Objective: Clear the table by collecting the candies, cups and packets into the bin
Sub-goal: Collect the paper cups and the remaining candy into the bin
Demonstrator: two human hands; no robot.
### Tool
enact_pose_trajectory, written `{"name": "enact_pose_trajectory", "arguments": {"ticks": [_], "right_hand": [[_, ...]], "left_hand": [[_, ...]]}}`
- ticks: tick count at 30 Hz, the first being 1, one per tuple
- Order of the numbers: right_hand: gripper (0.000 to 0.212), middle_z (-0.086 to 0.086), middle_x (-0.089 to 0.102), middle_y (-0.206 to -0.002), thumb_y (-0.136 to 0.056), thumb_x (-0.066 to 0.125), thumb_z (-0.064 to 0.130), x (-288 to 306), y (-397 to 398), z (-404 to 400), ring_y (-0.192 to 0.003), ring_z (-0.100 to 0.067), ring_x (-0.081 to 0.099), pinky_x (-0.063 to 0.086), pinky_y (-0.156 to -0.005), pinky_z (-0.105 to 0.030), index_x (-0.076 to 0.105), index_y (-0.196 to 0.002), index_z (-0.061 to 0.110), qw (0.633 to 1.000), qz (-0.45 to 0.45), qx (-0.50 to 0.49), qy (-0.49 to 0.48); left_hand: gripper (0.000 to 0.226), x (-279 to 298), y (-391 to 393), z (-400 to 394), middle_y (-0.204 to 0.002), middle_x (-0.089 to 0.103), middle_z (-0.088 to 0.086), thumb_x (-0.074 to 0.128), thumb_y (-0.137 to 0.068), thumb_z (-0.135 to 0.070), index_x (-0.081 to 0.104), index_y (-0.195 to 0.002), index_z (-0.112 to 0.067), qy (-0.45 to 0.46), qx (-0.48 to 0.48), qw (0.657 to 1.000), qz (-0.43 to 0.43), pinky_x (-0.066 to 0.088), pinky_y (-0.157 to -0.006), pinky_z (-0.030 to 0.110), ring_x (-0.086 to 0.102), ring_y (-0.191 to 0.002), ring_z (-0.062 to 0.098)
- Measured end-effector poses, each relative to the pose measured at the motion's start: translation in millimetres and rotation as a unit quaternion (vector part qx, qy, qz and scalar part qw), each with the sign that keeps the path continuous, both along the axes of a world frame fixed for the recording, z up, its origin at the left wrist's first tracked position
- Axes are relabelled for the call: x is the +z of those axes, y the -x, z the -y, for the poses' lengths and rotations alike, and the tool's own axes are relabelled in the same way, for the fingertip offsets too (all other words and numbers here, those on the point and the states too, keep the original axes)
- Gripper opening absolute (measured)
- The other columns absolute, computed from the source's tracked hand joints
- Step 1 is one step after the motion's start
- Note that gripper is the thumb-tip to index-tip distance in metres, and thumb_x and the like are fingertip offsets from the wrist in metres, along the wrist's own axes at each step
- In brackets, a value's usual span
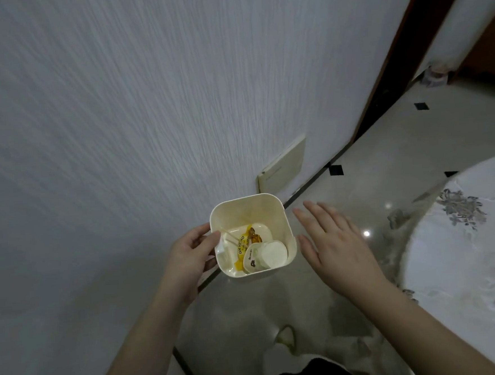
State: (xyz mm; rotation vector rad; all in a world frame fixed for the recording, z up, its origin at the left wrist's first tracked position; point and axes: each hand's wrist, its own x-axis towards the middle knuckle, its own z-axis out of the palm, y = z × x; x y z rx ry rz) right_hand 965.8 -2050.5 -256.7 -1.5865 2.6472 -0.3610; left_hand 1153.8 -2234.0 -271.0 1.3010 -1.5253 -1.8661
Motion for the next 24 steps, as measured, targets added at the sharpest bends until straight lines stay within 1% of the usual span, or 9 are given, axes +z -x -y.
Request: {"name": "enact_pose_trajectory", "arguments": {"ticks": [3, 6, 9, 12, 14, 17, 19, 22, 24], "right_hand": [[0.048, -0.002, 0.039, -0.149, -0.098, 0.035, 0.039, -6, 22, 25, -0.138, -0.021, 0.032, 0.029, -0.110, -0.040, 0.035, -0.143, 0.023, 1.000, 0.011, -0.006, 0.002], [0.047, -0.002, 0.040, -0.148, -0.097, 0.038, 0.037, -4, 41, 48, -0.137, -0.021, 0.033, 0.029, -0.110, -0.039, 0.035, -0.142, 0.023, 1.000, 0.015, -0.018, 0.003], [0.047, -0.001, 0.036, -0.151, -0.098, 0.036, 0.039, 2, 58, 67, -0.139, -0.022, 0.030, 0.026, -0.111, -0.038, 0.033, -0.143, 0.026, 1.000, 0.010, -0.022, -0.004], [0.047, 0.000, 0.034, -0.152, -0.098, 0.032, 0.040, 12, 72, 81, -0.140, -0.022, 0.029, 0.026, -0.111, -0.039, 0.033, -0.143, 0.028, 0.999, 0.005, -0.054, 0.000], [0.046, -0.001, 0.036, -0.152, -0.098, 0.034, 0.039, 16, 80, 92, -0.139, -0.023, 0.031, 0.026, -0.110, -0.039, 0.035, -0.143, 0.027, 0.997, 0.006, -0.075, 0.001], [0.049, -0.002, 0.034, -0.153, -0.098, 0.032, 0.040, 16, 97, 106, -0.140, -0.023, 0.029, 0.024, -0.112, -0.039, 0.030, -0.145, 0.027, 0.994, 0.007, -0.108, 0.001], [0.050, -0.003, 0.033, -0.153, -0.098, 0.035, 0.040, 15, 113, 111, -0.140, -0.024, 0.029, 0.025, -0.112, -0.041, 0.031, -0.146, 0.027, 0.992, -0.008, -0.129, -0.003], [0.050, -0.002, 0.025, -0.157, -0.097, 0.038, 0.037, 15, 139, 113, -0.143, -0.025, 0.024, 0.024, -0.113, -0.042, 0.032, -0.146, 0.028, 0.984, -0.012, -0.176, -0.025], [0.051, 0.000, 0.020, -0.159, -0.097, 0.035, 0.039, 14, 150, 115, -0.144, -0.025, 0.020, 0.023, -0.113, -0.042, 0.028, -0.147, 0.030, 0.976, -0.011, -0.216, -0.029]], "left_hand": [[0.027, 9, 19, 28, -0.100, 0.076, 0.011, 0.063, -0.096, -0.020, 0.069, -0.123, -0.018, 0.019, -0.027, 0.999, 0.018, 0.057, -0.062, 0.020, 0.075, -0.079, 0.013], [0.028, 16, 36, 55, -0.107, 0.075, 0.014, 0.062, -0.096, -0.020, 0.069, -0.124, -0.018, 0.032, -0.039, 0.999, 0.014, 0.057, -0.064, 0.022, 0.074, -0.084, 0.015], [0.027, 21, 56, 76, -0.103, 0.076, 0.012, 0.062, -0.097, -0.017, 0.068, -0.123, -0.014, 0.024, -0.043, 0.999, 0.010, 0.056, -0.061, 0.019, 0.074, -0.077, 0.010], [0.026, 22, 80, 94, -0.092, 0.079, 0.004, 0.061, -0.097, -0.016, 0.069, -0.121, -0.013, 0.012, -0.062, 0.998, 0.002, 0.056, -0.059, 0.019, 0.074, -0.075, 0.011], [0.025, 22, 96, 108, -0.091, 0.079, 0.002, 0.061, -0.097, -0.015, 0.070, -0.119, -0.013, 0.009, -0.074, 0.997, 0.000, 0.056, -0.058, 0.020, 0.075, -0.075, 0.012], [0.023, 17, 129, 133, -0.095, 0.079, 0.005, 0.061, -0.097, -0.016, 0.070, -0.118, -0.015, 0.010, -0.112, 0.994, 0.003, 0.057, -0.058, 0.021, 0.075, -0.077, 0.014], [0.023, 13, 159, 151, -0.096, 0.079, 0.007, 0.061, -0.096, -0.017, 0.071, -0.117, -0.015, 0.006, -0.143, 0.990, -0.003, 0.057, -0.058, 0.021, 0.076, -0.077, 0.014], [0.023, 8, 210, 172, -0.097, 0.078, 0.010, 0.062, -0.096, -0.016, 0.072, -0.117, -0.014, 0.010, -0.199, 0.980, -0.005, 0.058, -0.059, 0.022, 0.076, -0.080, 0.017], [0.026, 8, 241, 181, -0.099, 0.077, 0.013, 0.063, -0.096, -0.015, 0.070, -0.120, -0.012, 0.013, -0.241, 0.970, -0.008, 0.059, -0.061, 0.023, 0.076, -0.080, 0.018]]}}
